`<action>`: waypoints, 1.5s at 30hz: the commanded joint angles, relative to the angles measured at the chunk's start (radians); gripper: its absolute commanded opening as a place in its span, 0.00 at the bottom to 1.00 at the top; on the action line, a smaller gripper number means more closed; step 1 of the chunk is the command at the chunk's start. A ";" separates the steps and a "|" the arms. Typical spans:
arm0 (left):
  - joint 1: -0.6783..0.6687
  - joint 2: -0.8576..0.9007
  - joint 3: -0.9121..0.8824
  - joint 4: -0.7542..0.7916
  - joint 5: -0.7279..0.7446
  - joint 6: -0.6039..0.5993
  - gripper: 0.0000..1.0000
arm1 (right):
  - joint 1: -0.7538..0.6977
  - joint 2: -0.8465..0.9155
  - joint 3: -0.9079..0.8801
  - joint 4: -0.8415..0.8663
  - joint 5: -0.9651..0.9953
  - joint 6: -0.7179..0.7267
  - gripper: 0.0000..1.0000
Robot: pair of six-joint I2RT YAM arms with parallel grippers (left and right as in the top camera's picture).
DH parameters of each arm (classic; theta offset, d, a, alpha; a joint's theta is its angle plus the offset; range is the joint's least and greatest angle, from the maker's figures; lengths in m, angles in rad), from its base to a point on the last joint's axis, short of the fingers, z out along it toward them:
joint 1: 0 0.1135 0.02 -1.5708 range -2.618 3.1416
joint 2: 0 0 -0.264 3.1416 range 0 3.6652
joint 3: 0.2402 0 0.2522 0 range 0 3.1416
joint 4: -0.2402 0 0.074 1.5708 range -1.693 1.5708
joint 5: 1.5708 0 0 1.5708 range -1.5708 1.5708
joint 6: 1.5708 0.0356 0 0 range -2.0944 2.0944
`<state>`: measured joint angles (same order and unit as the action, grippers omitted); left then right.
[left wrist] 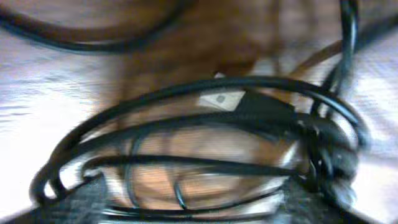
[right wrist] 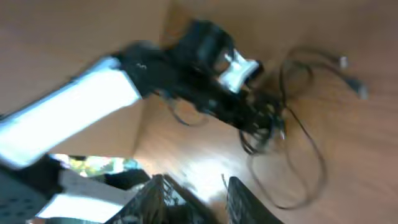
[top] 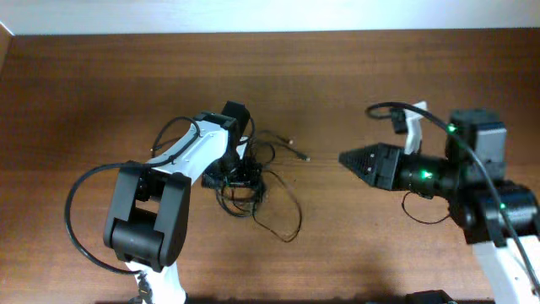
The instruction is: Untangle cables
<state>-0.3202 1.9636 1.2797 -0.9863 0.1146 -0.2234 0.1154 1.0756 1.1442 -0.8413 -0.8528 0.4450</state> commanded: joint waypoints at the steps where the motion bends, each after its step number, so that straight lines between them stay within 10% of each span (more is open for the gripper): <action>1: 0.003 0.005 0.048 -0.065 0.100 0.150 1.00 | -0.005 0.060 0.005 -0.081 0.029 -0.176 0.36; 6: 0.012 -0.021 0.270 -0.225 0.099 0.150 0.84 | 0.026 0.129 0.004 -0.129 0.062 -0.206 0.36; 10: 0.012 -0.018 0.253 -0.275 0.098 0.150 0.39 | 0.141 0.183 0.004 -0.193 0.241 -0.205 0.36; 18: 0.010 -0.015 0.101 -0.087 0.072 0.135 0.77 | 0.299 0.471 -0.018 -0.184 0.315 -0.202 0.36; 27: 0.033 -0.047 0.240 -0.206 0.072 0.174 0.79 | 0.296 0.585 -0.018 -0.166 0.369 -0.206 0.36; 31: 0.035 -0.082 0.257 -0.311 -0.060 0.197 0.99 | 0.296 0.585 -0.018 -0.172 0.368 -0.206 0.37; 39: 0.032 -0.081 -0.076 0.003 -0.071 0.193 0.99 | 0.296 0.585 -0.018 -0.172 0.369 -0.206 0.38; 43: 0.033 -0.081 -0.141 0.115 -0.070 0.188 0.00 | 0.296 0.585 -0.018 -0.175 0.372 -0.232 0.38; 45: 0.034 -0.109 -0.090 0.042 -0.069 0.221 0.00 | 0.294 0.585 -0.018 -0.176 0.372 -0.258 0.38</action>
<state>-0.2893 1.8885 1.1507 -0.8780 0.0444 -0.0414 0.4076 1.6608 1.1282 -1.0153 -0.4927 0.2291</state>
